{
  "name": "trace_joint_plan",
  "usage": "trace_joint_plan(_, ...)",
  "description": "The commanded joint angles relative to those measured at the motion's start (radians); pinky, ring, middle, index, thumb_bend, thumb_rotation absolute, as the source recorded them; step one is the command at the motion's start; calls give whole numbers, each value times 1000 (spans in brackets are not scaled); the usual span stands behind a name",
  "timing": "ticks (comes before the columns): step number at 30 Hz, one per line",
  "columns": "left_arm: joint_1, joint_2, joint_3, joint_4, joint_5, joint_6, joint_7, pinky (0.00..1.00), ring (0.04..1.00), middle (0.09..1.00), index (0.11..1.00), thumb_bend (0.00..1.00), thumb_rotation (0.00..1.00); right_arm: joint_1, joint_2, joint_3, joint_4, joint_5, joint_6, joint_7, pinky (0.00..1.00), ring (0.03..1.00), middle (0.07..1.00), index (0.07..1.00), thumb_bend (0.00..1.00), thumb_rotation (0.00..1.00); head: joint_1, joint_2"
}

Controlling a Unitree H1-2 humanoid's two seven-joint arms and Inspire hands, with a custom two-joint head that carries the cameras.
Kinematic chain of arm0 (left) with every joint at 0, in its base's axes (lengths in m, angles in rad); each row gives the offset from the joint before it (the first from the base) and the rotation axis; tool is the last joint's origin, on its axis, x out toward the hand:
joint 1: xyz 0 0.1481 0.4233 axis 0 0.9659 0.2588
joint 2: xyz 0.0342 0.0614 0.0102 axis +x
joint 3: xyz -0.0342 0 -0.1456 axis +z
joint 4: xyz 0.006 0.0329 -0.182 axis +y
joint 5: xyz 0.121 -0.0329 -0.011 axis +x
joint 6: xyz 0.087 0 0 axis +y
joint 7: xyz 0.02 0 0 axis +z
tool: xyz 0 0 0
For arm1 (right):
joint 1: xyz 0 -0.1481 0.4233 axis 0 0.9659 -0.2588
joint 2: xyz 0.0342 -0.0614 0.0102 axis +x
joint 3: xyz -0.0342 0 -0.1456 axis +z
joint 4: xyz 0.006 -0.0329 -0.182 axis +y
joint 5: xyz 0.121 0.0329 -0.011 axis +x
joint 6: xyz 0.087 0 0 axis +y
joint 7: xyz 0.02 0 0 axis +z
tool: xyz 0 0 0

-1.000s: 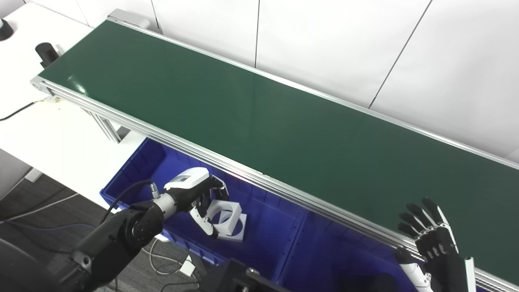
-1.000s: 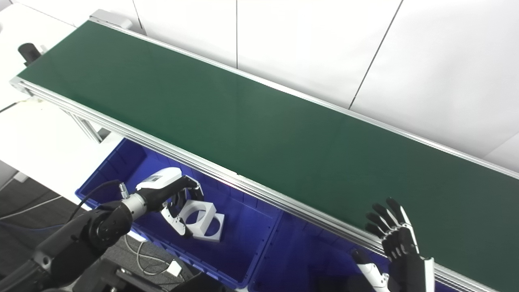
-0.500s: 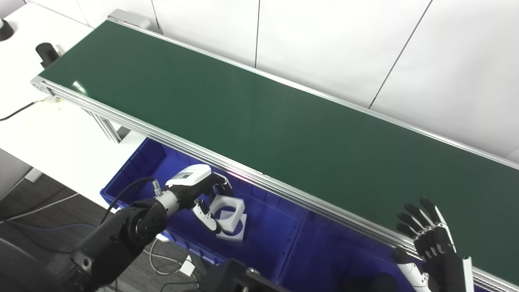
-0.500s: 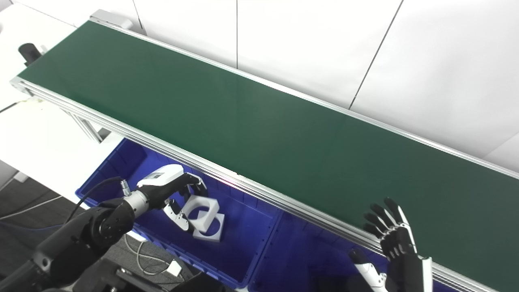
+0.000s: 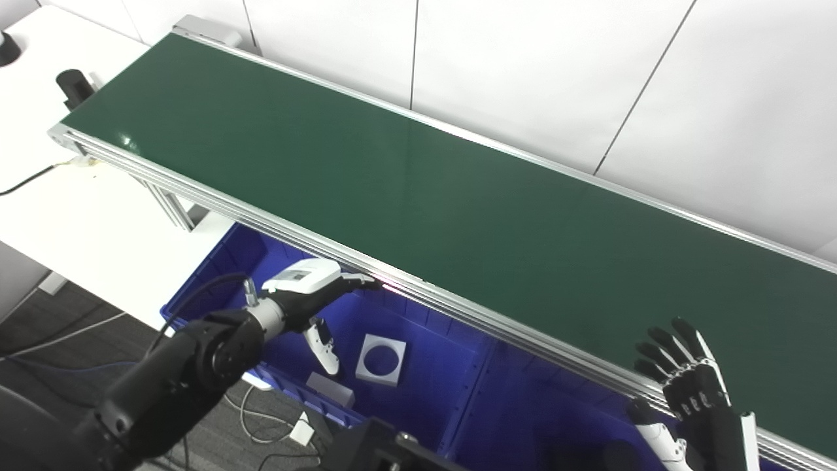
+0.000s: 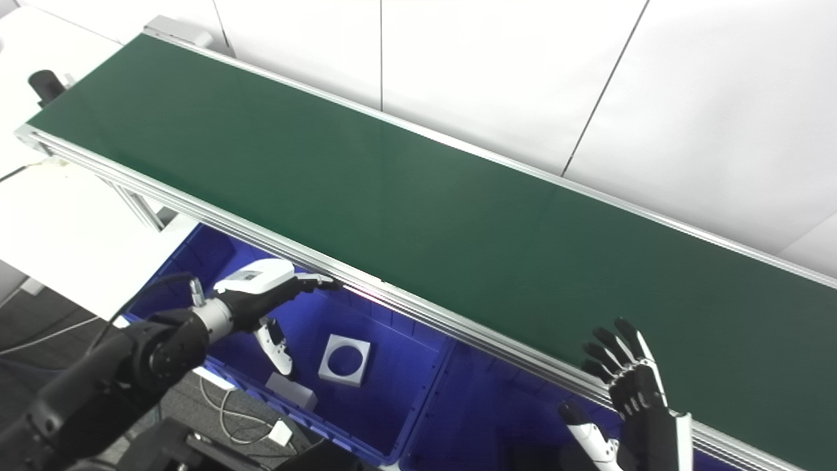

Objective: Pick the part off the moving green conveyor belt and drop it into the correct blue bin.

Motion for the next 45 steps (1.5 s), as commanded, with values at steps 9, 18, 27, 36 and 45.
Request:
trace_joint_plan(9, -8, 46, 103, -373, -129, 147, -186, 663, 780, 782, 733, 813, 66, -4, 9, 1, -6, -8, -42, 1, 708, 775, 827, 899, 732, 464, -39, -14)
trace_joint_plan(18, -46, -3, 163, -452, -442, 136, -185, 620, 702, 741, 740, 898, 189, 6, 24, 10, -3, -30, -47, -3, 712, 777, 824, 898, 739, 474, -117, -40)
trace_joint_plan(27, -54, -168, 135, -297, -705, 3, -98, 668, 722, 753, 748, 944, 202, 21, 42, 23, -3, -42, -49, -6, 712, 776, 824, 891, 735, 443, -198, -52)
trace_joint_plan(36, -71, -317, 68, -49, -847, -176, -49, 720, 776, 797, 785, 948, 234, 40, 62, 40, -13, -61, -41, -13, 720, 778, 827, 893, 741, 438, -313, -60)
trace_joint_plan(45, -107, -369, 44, 163, -928, -291, -49, 726, 773, 798, 794, 990, 251, 63, 98, 75, -11, -105, -51, -28, 725, 786, 832, 892, 755, 420, -532, -60)
